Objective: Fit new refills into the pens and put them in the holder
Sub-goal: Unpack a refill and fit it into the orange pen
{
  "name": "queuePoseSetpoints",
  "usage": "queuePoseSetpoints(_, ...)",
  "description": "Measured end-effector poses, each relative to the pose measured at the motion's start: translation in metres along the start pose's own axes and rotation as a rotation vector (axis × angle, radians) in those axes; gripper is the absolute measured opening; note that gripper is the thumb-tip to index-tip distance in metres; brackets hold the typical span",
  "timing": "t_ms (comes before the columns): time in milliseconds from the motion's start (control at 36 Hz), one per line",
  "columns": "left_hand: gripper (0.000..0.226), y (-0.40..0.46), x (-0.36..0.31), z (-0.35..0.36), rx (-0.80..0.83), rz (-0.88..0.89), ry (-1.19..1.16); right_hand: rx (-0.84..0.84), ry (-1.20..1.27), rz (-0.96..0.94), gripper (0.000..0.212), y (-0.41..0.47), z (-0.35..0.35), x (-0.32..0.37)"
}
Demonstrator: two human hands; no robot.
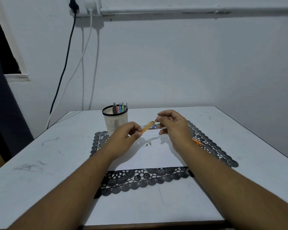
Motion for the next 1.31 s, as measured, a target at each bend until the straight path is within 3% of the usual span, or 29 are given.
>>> queuePoseSetpoints(500,0.007,-0.001,-0.004,0.000,0.002,0.020,0.004,0.014,-0.022,-0.051,0.011,0.001,0.000,0.002)
queuePoseSetpoints(1028,0.008,0.002,0.005,-0.003,-0.049,-0.025,-0.044,0.059,-0.343,-0.116,0.015,0.001,0.000,-0.008)
queuePoseSetpoints(1306,0.007,0.003,0.006,-0.008,-0.070,-0.041,-0.051,0.453,-0.935,-0.072,0.003,-0.013,0.017,-0.031)
Point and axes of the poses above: each hand's wrist, its own y-axis towards the middle knuckle, its own z-axis out of the palm, x = y × z, the point moved 5 cm from there along y, towards the middle knuckle, and after that the axes turned 3 degrees about -y, right-handed, at the moved point
